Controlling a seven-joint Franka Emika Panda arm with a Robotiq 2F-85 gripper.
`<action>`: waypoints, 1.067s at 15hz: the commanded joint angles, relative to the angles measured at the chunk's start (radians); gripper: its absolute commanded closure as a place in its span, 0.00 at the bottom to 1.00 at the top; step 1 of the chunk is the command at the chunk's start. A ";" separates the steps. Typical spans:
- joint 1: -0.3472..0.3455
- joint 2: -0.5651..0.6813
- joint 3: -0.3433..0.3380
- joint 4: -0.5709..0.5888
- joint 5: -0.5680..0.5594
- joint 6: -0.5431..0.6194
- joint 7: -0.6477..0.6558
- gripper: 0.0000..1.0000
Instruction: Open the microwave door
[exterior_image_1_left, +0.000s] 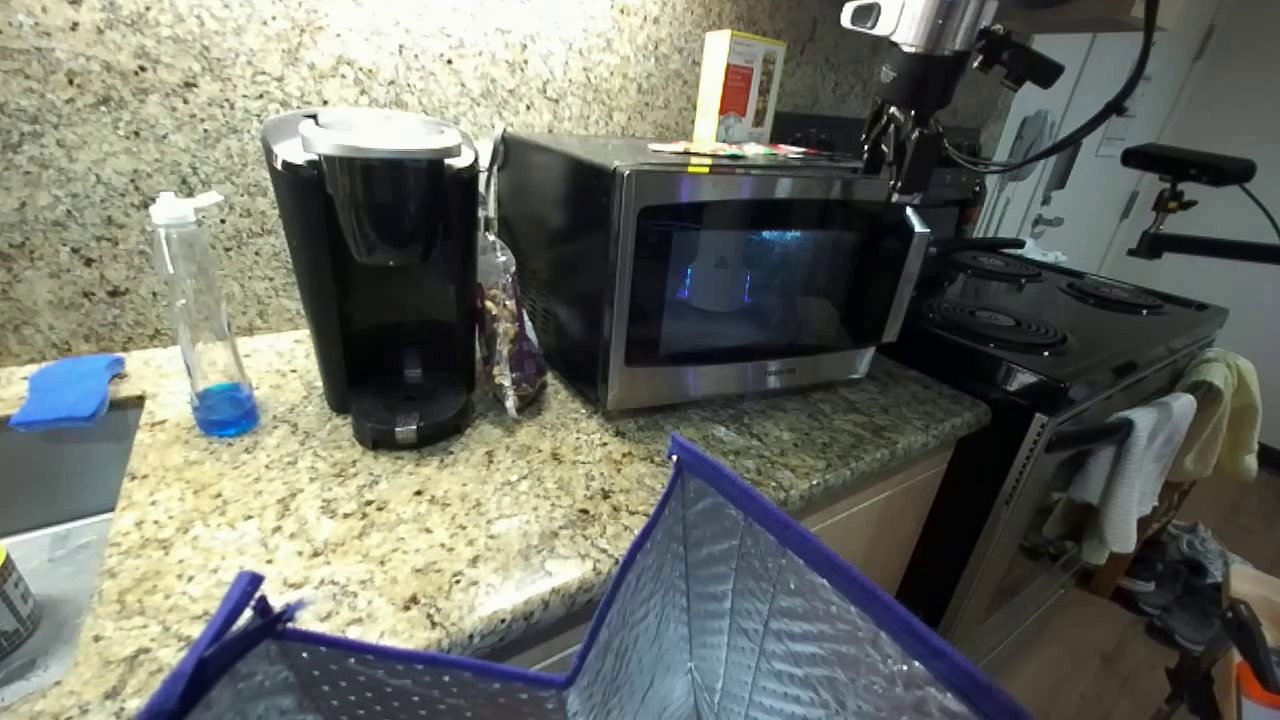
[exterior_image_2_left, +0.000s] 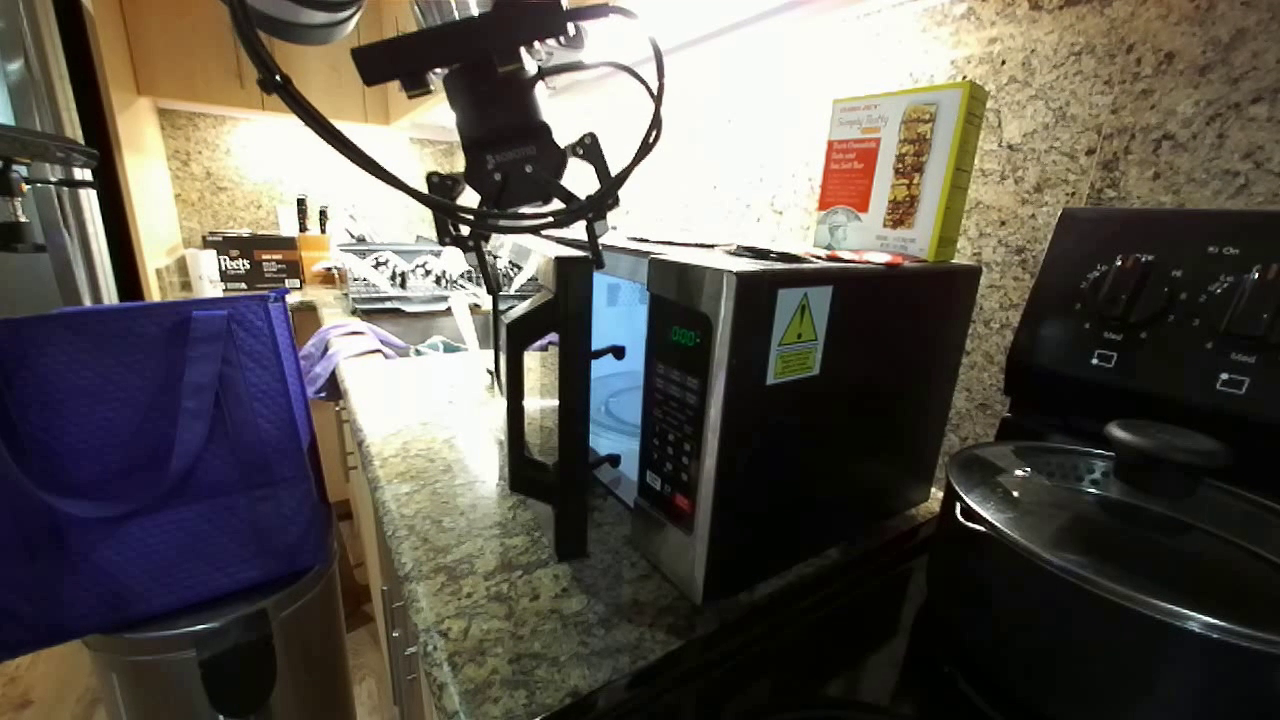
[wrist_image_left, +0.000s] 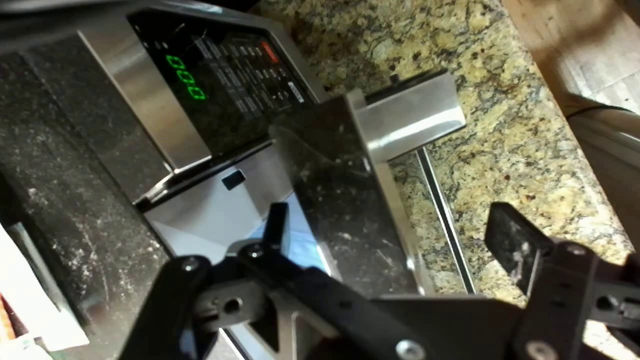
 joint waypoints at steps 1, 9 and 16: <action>-0.007 -0.064 0.022 -0.007 0.032 -0.101 0.045 0.00; 0.014 -0.153 0.029 -0.007 0.207 -0.274 0.089 0.00; -0.004 -0.119 0.022 -0.004 0.185 -0.154 0.264 0.00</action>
